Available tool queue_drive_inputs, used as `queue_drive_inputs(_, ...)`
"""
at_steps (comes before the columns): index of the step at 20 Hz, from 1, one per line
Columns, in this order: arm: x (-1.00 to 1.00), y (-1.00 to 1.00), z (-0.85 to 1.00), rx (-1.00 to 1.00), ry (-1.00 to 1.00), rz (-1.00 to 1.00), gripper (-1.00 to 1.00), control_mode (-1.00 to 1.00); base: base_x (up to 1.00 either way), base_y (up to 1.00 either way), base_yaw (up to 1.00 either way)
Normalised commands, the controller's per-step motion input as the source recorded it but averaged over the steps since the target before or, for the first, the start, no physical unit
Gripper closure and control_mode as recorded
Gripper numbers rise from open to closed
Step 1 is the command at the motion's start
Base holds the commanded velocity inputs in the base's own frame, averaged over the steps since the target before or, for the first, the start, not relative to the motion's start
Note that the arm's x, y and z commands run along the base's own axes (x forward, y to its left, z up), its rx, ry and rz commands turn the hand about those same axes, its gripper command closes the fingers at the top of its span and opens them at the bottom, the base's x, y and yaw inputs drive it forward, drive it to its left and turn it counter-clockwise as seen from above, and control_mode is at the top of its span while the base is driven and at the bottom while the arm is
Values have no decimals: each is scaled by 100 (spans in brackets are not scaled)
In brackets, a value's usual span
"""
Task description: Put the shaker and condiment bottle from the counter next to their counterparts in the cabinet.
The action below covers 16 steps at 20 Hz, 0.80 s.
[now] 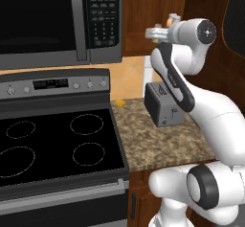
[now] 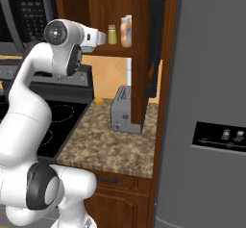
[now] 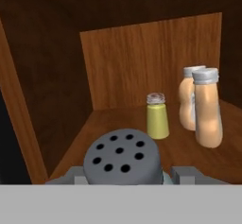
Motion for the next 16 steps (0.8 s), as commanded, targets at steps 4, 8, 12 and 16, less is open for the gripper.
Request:
queue_drive_inputs(4, 34, 0, -21, 0, 0, 0, 100, -100, 0, 0, 0)
queue_drive_inputs(8, 32, 0, -10, 0, 0, 0, 100, -100, 0, 0, 0)
queue_drive_inputs(12, 33, 0, 0, 0, -1, 0, 100, -100, 0, 0, 0)
queue_drive_inputs(16, 39, 0, -3, 0, -1, -1, 100, -100, 0, 0, 0)
